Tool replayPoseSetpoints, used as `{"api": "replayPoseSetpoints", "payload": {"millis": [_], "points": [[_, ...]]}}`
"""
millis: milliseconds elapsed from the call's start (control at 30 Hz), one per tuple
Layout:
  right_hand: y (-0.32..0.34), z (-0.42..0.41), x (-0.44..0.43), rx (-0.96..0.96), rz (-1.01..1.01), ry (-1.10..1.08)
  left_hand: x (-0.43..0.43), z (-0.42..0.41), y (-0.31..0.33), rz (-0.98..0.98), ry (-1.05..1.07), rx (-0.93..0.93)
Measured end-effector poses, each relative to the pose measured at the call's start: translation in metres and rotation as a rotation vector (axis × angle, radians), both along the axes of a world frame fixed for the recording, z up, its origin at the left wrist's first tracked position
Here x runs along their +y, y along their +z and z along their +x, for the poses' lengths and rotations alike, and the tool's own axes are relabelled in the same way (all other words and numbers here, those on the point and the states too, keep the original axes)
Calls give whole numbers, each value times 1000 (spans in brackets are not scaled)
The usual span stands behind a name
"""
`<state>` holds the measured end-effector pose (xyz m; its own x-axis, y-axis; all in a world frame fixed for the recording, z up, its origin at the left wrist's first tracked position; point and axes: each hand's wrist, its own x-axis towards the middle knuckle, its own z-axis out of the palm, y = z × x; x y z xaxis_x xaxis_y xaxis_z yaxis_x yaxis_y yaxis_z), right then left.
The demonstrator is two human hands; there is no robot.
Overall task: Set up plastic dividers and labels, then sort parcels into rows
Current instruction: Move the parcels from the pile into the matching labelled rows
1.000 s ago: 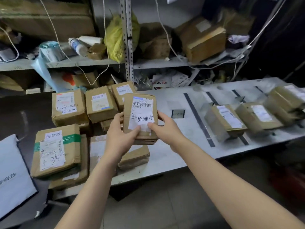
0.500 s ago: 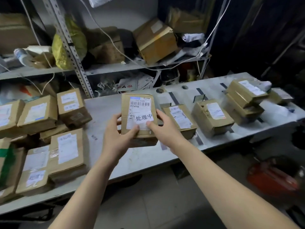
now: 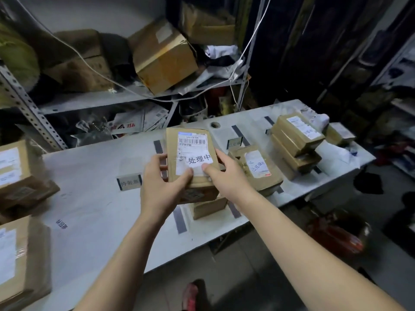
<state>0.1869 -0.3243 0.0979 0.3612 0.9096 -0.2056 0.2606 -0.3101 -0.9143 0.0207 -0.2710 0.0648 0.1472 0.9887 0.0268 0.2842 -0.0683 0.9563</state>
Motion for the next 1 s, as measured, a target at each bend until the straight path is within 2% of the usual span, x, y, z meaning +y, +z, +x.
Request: {"api": "replayPoseSetpoints", "payload": {"millis": [100,367,600,667,700,767,800,900,1000], "points": [[-4,21,20,-53,-51,11,16,23,-13,-28,-13,32],[-59,70,51,-31,-169,74,33,63,-58,-200,-35,161],[-92,99,74,-99,-207,207,29,85,-72,-219,36,260],[-84,100,80,-233,-196,247,29,83,-67,-235,46,306],[-79,100,84,-363,-168,264,30,80,-64,-228,63,344],[-65,90,95,-624,-68,316,30,67,-56,-181,101,479],[-57,80,102,-691,-14,371,30,57,-50,-149,121,572],[-39,36,122,-753,85,579,25,12,-25,-56,218,862],[-29,-17,132,-855,165,716,16,-39,-9,-47,289,1063]]}}
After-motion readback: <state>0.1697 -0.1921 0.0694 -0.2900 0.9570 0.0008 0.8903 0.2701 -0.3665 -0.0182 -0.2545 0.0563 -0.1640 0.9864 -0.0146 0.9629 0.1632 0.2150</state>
